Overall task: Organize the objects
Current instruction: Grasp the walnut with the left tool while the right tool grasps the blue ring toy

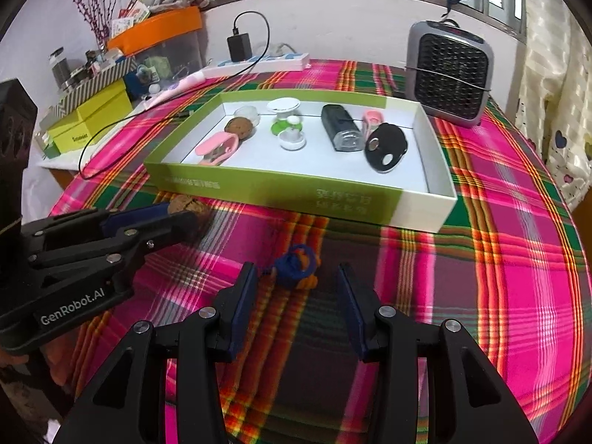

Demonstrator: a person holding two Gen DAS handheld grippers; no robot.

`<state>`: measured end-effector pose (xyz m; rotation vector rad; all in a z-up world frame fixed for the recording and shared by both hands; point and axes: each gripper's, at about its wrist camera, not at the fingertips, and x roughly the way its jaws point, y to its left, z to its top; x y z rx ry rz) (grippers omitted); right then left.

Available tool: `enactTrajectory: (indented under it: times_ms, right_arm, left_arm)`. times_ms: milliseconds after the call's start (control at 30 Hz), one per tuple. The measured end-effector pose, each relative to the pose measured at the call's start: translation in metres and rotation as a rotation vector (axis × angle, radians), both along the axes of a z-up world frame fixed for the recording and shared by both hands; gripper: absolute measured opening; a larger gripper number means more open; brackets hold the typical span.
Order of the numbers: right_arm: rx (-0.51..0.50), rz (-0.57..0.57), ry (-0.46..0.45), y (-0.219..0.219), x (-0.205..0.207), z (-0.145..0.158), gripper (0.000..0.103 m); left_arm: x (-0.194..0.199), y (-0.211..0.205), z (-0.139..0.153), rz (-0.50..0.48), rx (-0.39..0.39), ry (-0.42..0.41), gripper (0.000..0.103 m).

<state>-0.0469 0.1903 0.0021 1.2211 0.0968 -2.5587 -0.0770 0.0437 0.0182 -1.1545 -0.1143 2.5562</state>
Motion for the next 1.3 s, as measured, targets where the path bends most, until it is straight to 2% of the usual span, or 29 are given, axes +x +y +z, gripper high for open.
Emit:
enactTrajectory:
  times_ms: [433, 500, 667, 933, 1067, 1300]
  right_arm:
    - [0.036, 0.008, -0.002, -0.005, -0.003, -0.002, 0.044]
    - [0.036, 0.008, -0.001, -0.005, -0.003, -0.002, 0.038]
    - [0.035, 0.011, 0.0, -0.005, -0.004, -0.001, 0.029]
    - [0.03, 0.01, 0.0, -0.005, -0.005, -0.001, 0.028]
    - [0.029, 0.011, 0.0, -0.005, -0.005, -0.001, 0.028]
    - [0.028, 0.011, -0.001, -0.005, -0.005, -0.001, 0.028]
  left_arm:
    - [-0.007, -0.003, -0.006, 0.002, 0.024, -0.044, 0.027]
    - [-0.007, -0.002, -0.006, 0.001, 0.023, -0.044, 0.029]
    - [-0.009, -0.001, -0.006, -0.002, 0.017, -0.042, 0.033]
    - [-0.011, 0.001, -0.007, -0.001, 0.012, -0.041, 0.033]
    - [-0.011, 0.002, -0.006, 0.0, 0.003, -0.037, 0.029]
    - [-0.01, 0.002, -0.005, 0.008, -0.008, -0.031, 0.029]
